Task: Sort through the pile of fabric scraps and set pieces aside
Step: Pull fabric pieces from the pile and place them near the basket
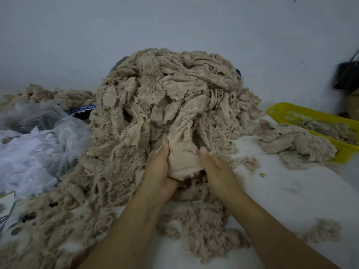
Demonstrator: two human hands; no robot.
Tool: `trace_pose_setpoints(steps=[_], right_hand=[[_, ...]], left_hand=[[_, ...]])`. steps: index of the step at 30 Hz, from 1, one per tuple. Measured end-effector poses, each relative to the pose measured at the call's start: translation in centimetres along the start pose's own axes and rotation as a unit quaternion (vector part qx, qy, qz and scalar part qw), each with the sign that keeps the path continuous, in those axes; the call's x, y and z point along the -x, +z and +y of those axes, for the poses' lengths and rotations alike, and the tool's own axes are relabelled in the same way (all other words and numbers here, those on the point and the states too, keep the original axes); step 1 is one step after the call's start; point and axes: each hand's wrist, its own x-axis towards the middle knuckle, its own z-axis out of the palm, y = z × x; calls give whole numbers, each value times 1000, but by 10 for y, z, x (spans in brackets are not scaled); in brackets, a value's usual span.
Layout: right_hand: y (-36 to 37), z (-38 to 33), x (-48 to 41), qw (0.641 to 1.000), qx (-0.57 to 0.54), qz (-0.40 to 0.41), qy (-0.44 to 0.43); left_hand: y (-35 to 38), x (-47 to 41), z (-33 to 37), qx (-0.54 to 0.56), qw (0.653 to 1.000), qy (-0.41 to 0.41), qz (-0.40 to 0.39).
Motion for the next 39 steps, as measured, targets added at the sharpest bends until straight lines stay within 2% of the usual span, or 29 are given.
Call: trace_pose_setpoints(steps=[2,4,7,10,13,16,20,23,26,28,31,34,37,39], right_hand=[[-14,4,-11,992,-76,93,48],[-29,9,-19,984,-96,128,79],[-27,9,-16,990,-95,74,75],[-9,2,-7,998,-56,-13,8],[0,0,-3,998,-14,-57,-1],[-6,1,-6,996,-86,-13,36],[-14,2,-12,996,-28,31,75],[-13,-4,-11,996,-38,44,69],[-13,-6,-10,997,-44,44,54],[-16,-3,-12,995,-75,43,49],[-21,1,-12,994,-79,62,48],[-18,2,-10,992,-85,50,81],[-14,1,-12,965,-228,-19,128],[-16,0,-12,940,-307,-48,144]], left_hand=[[-4,0,6,28,999,23,-25],[-8,2,12,5,998,46,-35],[-3,9,4,-135,986,88,-43],[2,13,-16,-296,940,154,-66],[3,14,-20,-341,922,158,-93],[2,12,-22,-317,929,151,-117],[3,8,-24,-295,939,153,-90],[2,4,-23,-245,955,164,-14],[-3,-3,-15,-148,975,143,80],[-9,-6,-4,-77,988,105,88],[-12,-5,2,-59,996,59,17],[-6,2,-8,-135,985,74,-78],[-4,9,-16,-227,957,92,-153],[-5,15,-18,-304,924,71,-221]])
